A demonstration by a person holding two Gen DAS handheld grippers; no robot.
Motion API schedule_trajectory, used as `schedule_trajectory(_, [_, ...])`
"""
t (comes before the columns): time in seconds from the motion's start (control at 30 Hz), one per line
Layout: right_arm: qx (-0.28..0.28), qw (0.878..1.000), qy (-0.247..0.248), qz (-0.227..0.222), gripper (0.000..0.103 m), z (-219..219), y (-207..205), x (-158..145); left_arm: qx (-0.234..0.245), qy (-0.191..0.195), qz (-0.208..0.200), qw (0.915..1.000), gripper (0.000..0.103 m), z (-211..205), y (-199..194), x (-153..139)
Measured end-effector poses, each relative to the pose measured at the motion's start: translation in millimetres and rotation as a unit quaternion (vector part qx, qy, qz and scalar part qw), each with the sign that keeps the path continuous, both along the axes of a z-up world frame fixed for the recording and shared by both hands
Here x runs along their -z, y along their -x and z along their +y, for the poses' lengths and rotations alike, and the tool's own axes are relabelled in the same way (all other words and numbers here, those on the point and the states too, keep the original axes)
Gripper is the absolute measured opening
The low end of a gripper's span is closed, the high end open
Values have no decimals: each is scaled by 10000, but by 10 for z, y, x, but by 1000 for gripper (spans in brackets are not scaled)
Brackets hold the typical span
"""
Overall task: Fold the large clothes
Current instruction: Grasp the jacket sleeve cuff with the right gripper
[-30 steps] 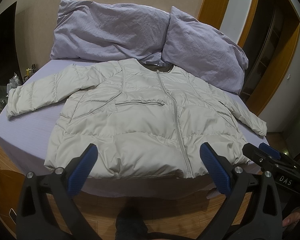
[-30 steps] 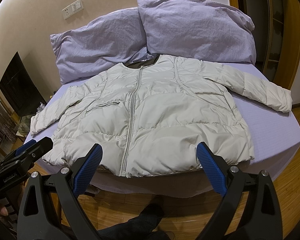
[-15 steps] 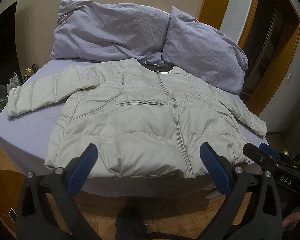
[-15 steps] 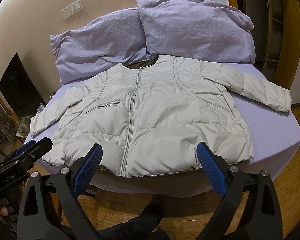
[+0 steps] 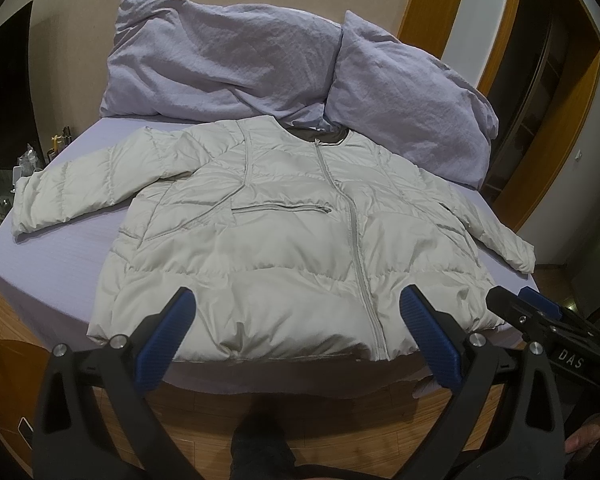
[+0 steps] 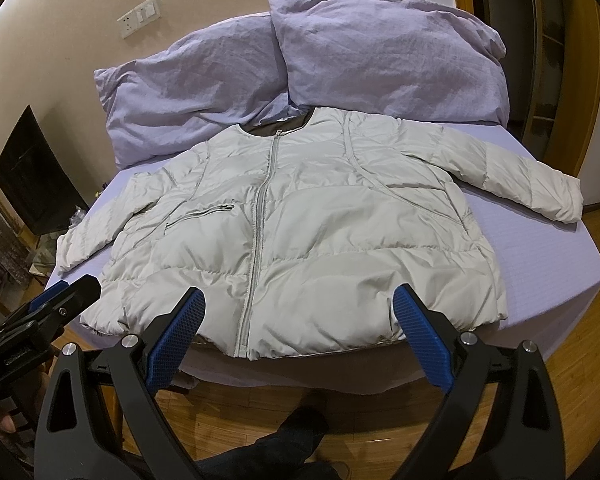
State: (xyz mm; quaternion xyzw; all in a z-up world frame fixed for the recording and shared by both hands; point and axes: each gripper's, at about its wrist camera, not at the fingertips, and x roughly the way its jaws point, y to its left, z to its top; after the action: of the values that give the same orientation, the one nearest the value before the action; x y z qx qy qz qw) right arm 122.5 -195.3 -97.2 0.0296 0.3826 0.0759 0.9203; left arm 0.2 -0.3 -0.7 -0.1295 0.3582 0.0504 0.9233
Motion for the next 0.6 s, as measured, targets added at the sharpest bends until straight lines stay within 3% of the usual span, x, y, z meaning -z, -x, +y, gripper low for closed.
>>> schedule_trajectory(0.37, [258, 9995, 135, 75, 97, -122, -239, 52, -114, 47, 187, 9997, 101, 138, -231, 62])
schedule_trajectory(0.6, [608, 9976, 257, 223, 97, -360, -538, 109, -165, -199, 359, 9990, 101, 208, -466, 126])
